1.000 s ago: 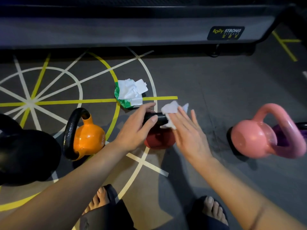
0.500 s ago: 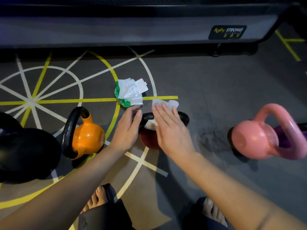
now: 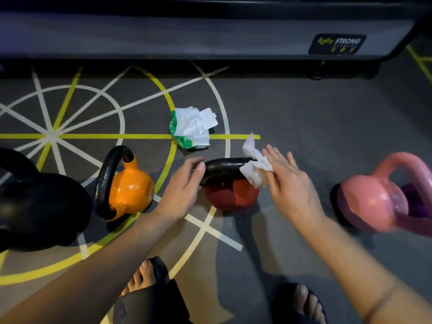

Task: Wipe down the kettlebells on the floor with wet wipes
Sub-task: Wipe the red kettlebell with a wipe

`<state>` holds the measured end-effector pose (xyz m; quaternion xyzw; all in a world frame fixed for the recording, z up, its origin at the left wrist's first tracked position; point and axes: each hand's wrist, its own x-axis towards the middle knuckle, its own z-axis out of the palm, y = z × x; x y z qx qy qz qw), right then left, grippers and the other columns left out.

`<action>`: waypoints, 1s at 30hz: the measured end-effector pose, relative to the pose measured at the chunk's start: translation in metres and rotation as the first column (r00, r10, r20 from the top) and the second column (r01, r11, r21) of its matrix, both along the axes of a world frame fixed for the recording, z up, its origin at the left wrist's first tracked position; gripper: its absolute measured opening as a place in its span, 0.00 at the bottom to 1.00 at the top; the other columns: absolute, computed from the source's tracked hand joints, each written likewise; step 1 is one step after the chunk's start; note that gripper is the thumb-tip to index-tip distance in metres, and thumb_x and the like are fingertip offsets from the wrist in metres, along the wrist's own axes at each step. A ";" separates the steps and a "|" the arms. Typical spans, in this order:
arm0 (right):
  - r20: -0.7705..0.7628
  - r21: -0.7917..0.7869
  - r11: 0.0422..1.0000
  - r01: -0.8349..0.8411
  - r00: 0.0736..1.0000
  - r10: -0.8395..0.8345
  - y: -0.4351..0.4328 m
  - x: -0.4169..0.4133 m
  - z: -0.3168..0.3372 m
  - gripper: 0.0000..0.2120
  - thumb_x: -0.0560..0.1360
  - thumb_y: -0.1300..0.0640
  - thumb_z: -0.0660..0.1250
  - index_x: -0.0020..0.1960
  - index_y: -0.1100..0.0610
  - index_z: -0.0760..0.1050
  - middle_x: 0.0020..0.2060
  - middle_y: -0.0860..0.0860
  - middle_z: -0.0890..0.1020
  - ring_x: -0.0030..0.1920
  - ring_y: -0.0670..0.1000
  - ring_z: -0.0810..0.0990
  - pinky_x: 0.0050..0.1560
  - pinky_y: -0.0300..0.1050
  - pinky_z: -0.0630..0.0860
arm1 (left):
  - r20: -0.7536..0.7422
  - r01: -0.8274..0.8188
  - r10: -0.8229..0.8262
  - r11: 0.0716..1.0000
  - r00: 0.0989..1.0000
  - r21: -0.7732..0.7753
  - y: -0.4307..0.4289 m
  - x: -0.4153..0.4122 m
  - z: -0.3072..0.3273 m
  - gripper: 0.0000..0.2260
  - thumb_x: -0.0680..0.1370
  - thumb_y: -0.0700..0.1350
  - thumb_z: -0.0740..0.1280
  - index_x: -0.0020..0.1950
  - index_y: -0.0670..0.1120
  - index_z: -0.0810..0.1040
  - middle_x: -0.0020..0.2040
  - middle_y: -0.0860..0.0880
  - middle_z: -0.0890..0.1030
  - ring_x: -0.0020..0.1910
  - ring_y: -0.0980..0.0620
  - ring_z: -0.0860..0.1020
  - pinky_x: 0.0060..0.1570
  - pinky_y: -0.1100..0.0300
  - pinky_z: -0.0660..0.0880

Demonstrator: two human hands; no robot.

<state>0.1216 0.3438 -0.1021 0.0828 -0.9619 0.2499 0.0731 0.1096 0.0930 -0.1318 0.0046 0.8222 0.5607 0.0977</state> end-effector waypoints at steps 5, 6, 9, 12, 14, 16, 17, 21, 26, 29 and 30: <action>-0.188 0.231 0.972 -0.034 0.979 0.079 -0.052 0.003 -0.004 0.23 0.75 0.69 0.60 0.70 0.66 0.75 0.69 0.62 0.77 0.71 0.59 0.76 0.77 0.54 0.62 | 0.006 0.041 -0.041 0.998 0.999 -0.045 -0.006 0.002 -0.008 0.18 0.84 0.63 0.52 0.61 0.58 0.77 0.50 0.51 0.83 0.53 0.54 0.80 0.56 0.48 0.74; -0.203 0.272 0.959 -0.074 0.970 0.132 -0.067 0.002 -0.003 0.23 0.76 0.67 0.60 0.70 0.66 0.74 0.69 0.62 0.77 0.71 0.58 0.75 0.77 0.55 0.61 | -0.031 0.056 -0.059 0.995 0.998 -0.088 -0.006 0.002 -0.010 0.17 0.84 0.61 0.53 0.61 0.57 0.77 0.51 0.51 0.83 0.53 0.53 0.81 0.54 0.49 0.75; -0.150 0.433 0.880 -0.195 0.947 0.283 -0.103 -0.003 0.000 0.25 0.78 0.61 0.54 0.73 0.65 0.72 0.71 0.62 0.75 0.74 0.59 0.71 0.79 0.56 0.56 | 0.028 0.092 -0.090 0.990 0.996 -0.104 -0.010 0.001 -0.024 0.07 0.82 0.41 0.62 0.56 0.42 0.78 0.49 0.40 0.82 0.47 0.38 0.82 0.46 0.47 0.78; -0.121 0.488 0.841 -0.233 0.936 0.330 -0.101 -0.006 0.005 0.27 0.78 0.60 0.50 0.72 0.64 0.73 0.71 0.60 0.75 0.74 0.59 0.72 0.80 0.58 0.56 | 0.052 0.145 -0.143 0.989 0.988 -0.035 -0.020 0.003 -0.037 0.12 0.83 0.42 0.63 0.64 0.41 0.78 0.59 0.40 0.81 0.57 0.38 0.81 0.56 0.39 0.77; -0.169 0.442 0.876 -0.195 0.941 0.294 -0.081 -0.003 0.004 0.25 0.76 0.63 0.54 0.71 0.65 0.75 0.70 0.60 0.77 0.72 0.58 0.74 0.80 0.56 0.54 | 0.008 0.058 -0.058 0.997 0.998 0.056 -0.020 0.004 -0.028 0.18 0.83 0.55 0.60 0.72 0.54 0.73 0.67 0.49 0.79 0.67 0.47 0.77 0.68 0.41 0.71; -0.213 0.382 0.920 -0.091 0.960 0.184 -0.056 0.000 0.002 0.25 0.74 0.67 0.57 0.70 0.65 0.76 0.69 0.60 0.77 0.72 0.58 0.74 0.81 0.55 0.51 | 0.074 0.001 -0.011 0.990 0.997 0.140 -0.016 0.006 -0.019 0.18 0.83 0.56 0.59 0.74 0.62 0.68 0.71 0.52 0.76 0.70 0.53 0.75 0.72 0.43 0.70; -0.211 0.356 0.933 -0.049 0.969 0.131 -0.047 0.002 0.003 0.26 0.73 0.68 0.58 0.70 0.65 0.75 0.69 0.60 0.77 0.72 0.58 0.74 0.81 0.55 0.51 | 0.084 -0.017 0.005 0.989 0.996 0.147 -0.014 0.009 -0.018 0.19 0.84 0.52 0.59 0.75 0.62 0.65 0.72 0.52 0.75 0.70 0.55 0.74 0.72 0.45 0.71; -0.175 0.330 0.941 -0.072 0.975 0.136 -0.060 -0.001 0.007 0.24 0.75 0.65 0.58 0.70 0.65 0.75 0.70 0.59 0.77 0.73 0.57 0.73 0.80 0.56 0.54 | -0.161 -0.186 0.183 0.983 0.970 -0.002 -0.007 0.017 -0.003 0.22 0.80 0.40 0.62 0.74 0.47 0.67 0.70 0.50 0.73 0.70 0.57 0.71 0.71 0.53 0.71; -0.133 0.299 0.933 -0.199 0.960 0.247 -0.080 -0.011 0.009 0.26 0.77 0.56 0.70 0.74 0.60 0.73 0.73 0.54 0.75 0.76 0.55 0.69 0.79 0.59 0.57 | -0.697 -0.181 -0.046 0.952 0.716 -0.248 0.001 0.015 0.018 0.16 0.78 0.41 0.66 0.64 0.37 0.77 0.65 0.39 0.75 0.67 0.46 0.72 0.69 0.55 0.68; -0.038 0.166 0.948 -0.271 0.959 0.281 -0.052 -0.012 0.015 0.38 0.75 0.43 0.66 0.80 0.57 0.62 0.79 0.51 0.65 0.80 0.50 0.58 0.81 0.55 0.49 | -0.622 0.001 -0.294 0.905 0.725 -0.426 0.007 0.009 0.020 0.18 0.80 0.44 0.68 0.69 0.39 0.76 0.69 0.43 0.77 0.71 0.47 0.73 0.72 0.49 0.68; 0.005 0.113 0.960 -0.255 0.967 0.256 -0.039 -0.012 0.017 0.43 0.73 0.42 0.68 0.82 0.57 0.58 0.80 0.51 0.62 0.81 0.49 0.56 0.81 0.53 0.45 | -0.577 0.044 -0.344 0.882 0.741 -0.470 0.009 0.009 0.017 0.20 0.81 0.47 0.68 0.71 0.40 0.75 0.71 0.44 0.77 0.72 0.48 0.73 0.73 0.48 0.68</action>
